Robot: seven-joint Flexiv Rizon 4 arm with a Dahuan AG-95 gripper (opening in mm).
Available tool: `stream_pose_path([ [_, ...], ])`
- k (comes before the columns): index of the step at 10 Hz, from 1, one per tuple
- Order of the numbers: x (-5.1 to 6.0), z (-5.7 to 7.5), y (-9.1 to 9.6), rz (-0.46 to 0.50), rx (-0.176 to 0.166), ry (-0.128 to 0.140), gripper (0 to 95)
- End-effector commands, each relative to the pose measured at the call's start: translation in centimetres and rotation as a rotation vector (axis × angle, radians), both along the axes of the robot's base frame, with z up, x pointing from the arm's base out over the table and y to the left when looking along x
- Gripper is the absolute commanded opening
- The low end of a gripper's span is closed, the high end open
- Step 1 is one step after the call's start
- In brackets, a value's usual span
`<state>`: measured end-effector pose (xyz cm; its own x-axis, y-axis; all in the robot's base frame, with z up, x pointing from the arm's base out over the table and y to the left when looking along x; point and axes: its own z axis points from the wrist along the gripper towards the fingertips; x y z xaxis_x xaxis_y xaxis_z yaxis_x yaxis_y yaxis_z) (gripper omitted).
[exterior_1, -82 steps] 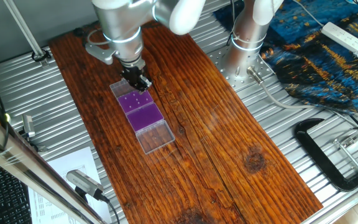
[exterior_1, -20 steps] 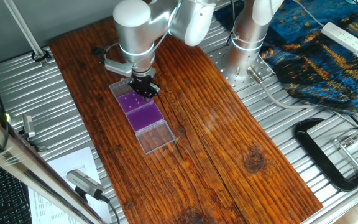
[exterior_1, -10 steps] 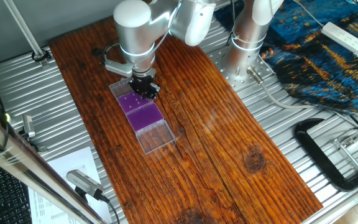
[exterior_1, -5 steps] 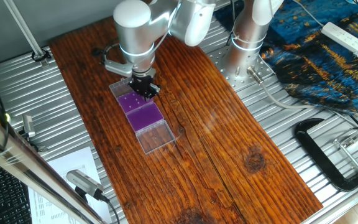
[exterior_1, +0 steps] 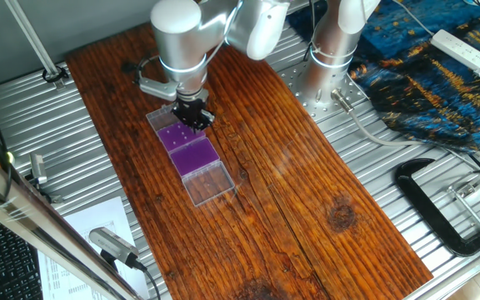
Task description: Transfer all small pipette tips from one holder to another
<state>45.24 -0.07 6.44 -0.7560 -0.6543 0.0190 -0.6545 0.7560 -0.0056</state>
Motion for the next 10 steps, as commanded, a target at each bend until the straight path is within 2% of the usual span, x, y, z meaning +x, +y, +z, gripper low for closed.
stream_pose_path([
  [1, 0.0, 0.6, 0.1, 0.010, 0.003, 0.001, 0.0],
  [7, -0.3, 3.9, 0.5, 0.040, 0.001, 0.006, 0.0],
  [10, -0.1, 3.9, 2.3, 0.027, 0.011, 0.003, 0.0],
])
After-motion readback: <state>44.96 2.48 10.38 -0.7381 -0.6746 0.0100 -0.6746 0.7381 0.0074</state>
